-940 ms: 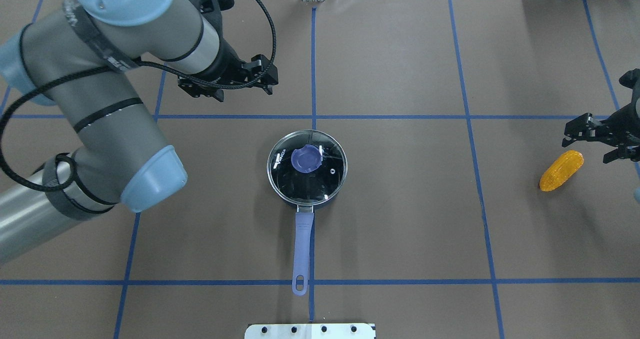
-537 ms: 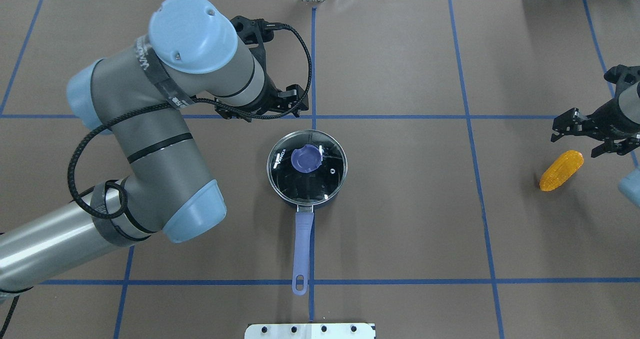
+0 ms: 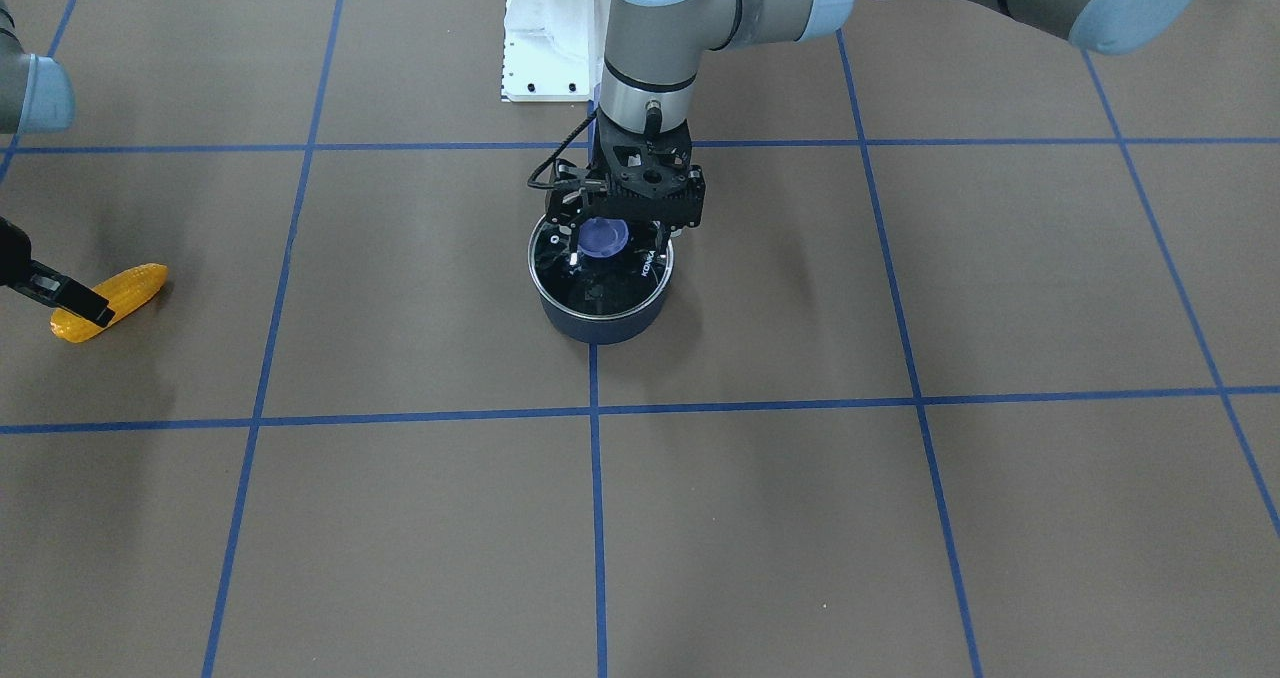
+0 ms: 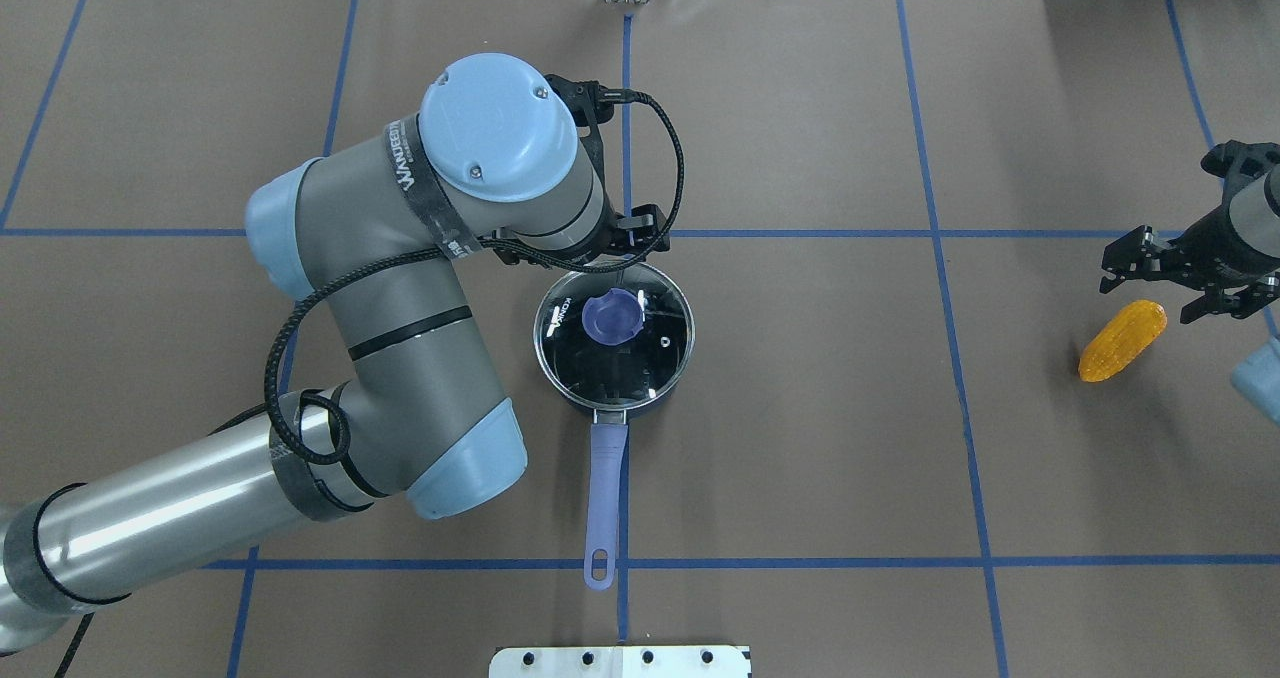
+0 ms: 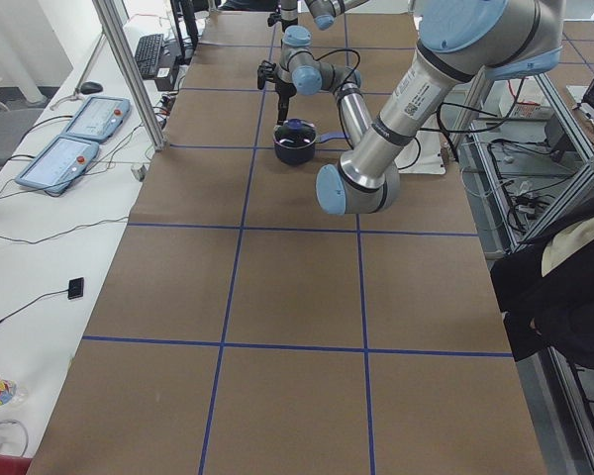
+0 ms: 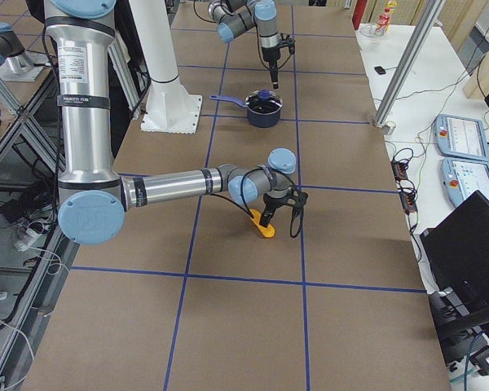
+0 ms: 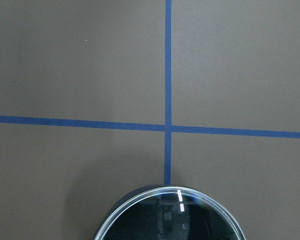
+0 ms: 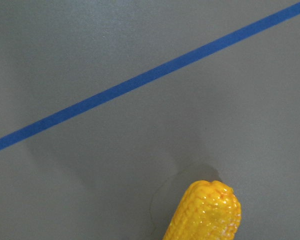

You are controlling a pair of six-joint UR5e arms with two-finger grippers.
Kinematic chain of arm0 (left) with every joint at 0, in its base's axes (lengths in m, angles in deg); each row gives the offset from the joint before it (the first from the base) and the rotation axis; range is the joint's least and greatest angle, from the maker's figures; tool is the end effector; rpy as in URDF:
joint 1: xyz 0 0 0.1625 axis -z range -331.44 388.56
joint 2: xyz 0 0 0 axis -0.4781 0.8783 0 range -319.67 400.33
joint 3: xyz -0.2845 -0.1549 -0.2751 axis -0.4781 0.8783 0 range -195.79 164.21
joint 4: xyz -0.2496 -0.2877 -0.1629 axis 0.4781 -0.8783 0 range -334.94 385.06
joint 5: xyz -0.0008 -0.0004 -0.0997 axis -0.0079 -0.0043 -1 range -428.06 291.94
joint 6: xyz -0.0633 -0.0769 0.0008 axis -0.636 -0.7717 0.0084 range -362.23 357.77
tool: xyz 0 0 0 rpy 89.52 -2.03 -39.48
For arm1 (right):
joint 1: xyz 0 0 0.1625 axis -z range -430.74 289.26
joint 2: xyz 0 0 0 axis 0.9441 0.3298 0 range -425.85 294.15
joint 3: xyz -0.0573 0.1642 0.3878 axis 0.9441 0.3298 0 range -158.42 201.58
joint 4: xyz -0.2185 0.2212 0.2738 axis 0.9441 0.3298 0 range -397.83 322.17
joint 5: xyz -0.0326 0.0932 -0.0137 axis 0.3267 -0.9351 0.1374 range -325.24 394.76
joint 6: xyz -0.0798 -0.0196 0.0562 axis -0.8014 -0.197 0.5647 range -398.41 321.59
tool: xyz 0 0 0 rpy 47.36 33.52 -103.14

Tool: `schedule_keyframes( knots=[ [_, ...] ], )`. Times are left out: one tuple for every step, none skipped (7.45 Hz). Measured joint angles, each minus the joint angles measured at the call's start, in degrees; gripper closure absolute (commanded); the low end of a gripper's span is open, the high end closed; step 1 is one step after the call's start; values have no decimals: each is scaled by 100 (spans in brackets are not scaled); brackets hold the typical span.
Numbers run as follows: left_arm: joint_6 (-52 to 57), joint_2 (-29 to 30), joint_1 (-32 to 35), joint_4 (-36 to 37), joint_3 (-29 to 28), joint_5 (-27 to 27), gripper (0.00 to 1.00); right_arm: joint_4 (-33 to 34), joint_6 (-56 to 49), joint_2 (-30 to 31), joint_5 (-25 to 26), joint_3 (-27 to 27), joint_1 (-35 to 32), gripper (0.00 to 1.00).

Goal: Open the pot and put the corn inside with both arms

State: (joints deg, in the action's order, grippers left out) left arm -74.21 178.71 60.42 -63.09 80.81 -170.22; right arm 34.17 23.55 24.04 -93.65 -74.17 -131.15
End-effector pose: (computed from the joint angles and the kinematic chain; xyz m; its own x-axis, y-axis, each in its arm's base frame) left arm 0.5187 -0.4546 0.1023 0.6001 -0.0170 -0.7998 0.1969 0.9721 0.1271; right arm -0.1916 -0.4821 0.5785 0.6606 0.4174 0.6240 -0.2796 0.9082 -0.3115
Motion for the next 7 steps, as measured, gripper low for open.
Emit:
schedule_keyframes(
  knots=[
    [0, 12, -112, 0, -45, 132, 2, 1, 12, -6, 0, 9, 33, 0],
    [0, 11, -195, -1, -84, 220, 2, 4, 25, -22, 0, 21, 58, 0],
    [2, 0, -237, -1, -111, 260, 2, 6, 36, -36, 0, 26, 72, 0],
    [8, -9, -257, -1, -142, 276, 2, 7, 41, -45, 0, 28, 83, 0],
    [13, -14, -266, -1, -170, 281, 2, 7, 41, -48, 0, 43, 98, 0],
    [20, -17, -271, -1, -191, 283, 2, -22, 40, -50, 2, 86, 127, 0],
    [31, -18, -274, -1, -208, 284, 2, -194, 44, -40, 4, 207, 167, 0]
  ],
)
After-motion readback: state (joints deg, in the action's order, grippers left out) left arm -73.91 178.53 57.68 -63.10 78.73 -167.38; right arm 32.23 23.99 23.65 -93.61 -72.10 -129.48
